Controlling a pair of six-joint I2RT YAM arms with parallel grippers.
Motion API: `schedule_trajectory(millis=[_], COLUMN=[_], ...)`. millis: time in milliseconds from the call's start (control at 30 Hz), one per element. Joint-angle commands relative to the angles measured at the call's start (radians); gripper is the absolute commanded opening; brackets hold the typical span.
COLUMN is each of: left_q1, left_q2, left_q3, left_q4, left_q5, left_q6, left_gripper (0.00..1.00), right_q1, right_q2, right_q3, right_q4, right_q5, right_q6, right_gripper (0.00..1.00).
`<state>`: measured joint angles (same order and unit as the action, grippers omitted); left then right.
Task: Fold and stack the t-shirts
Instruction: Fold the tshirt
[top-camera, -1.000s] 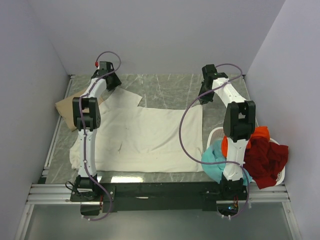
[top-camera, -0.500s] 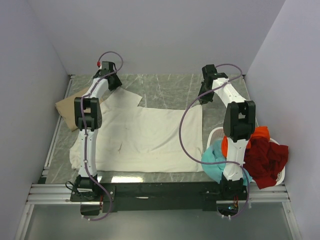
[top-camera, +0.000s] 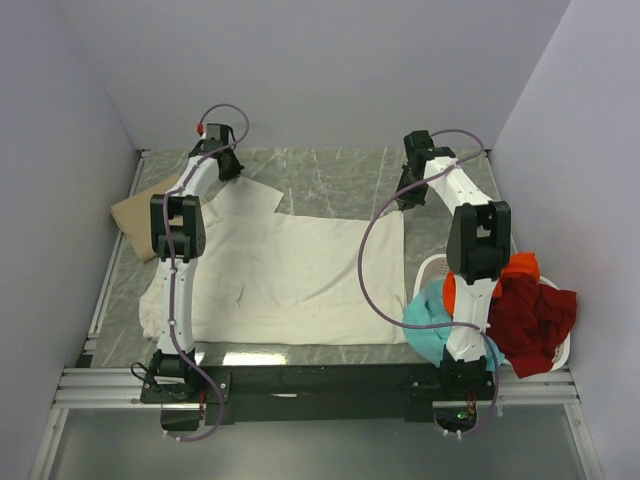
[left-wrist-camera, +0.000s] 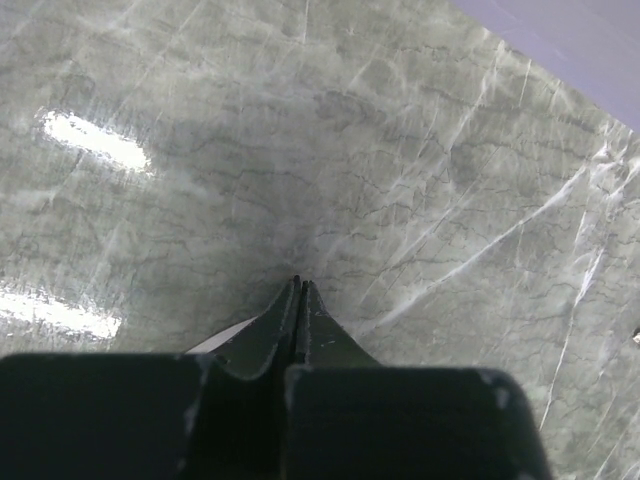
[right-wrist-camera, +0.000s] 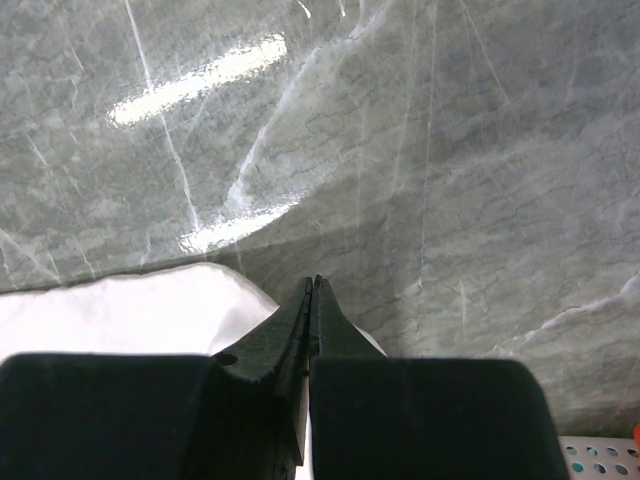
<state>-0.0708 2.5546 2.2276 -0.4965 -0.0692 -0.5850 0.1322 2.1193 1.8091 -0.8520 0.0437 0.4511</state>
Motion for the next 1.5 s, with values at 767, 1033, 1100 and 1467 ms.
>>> schedule_trajectory(millis=[767,1033,1100,1467], left_q1=[-0.003,0.000,0.002,0.003], left_q2=[-0.208,-0.178,-0.175,-0.351], left_q3=[-0.114,-0.031,-0.020,-0.184], left_q4=[0.122,0.133,0.142,0.228], left_q5=[-0.027,-0.001,0.008,0.031], left_q6=[-0.013,0.023,0.033,0.108], left_gripper=[0.00,0.00,0.00,0.00], right_q1=[-0.029,-0.039,-0.039,-0.049], right_q2=[-0.019,0.027,0.039,-0.010], right_q3=[0.099,0.205,0.217,0.197], right_q4=[0.002,-0.027,-0.030,-0.015], right_q5=[0.025,0.024,0.027,0.039], right_q6=[-0.015,-0.023,-0.029,-0.052], right_gripper=[0.00,0.00,0.00,0.00])
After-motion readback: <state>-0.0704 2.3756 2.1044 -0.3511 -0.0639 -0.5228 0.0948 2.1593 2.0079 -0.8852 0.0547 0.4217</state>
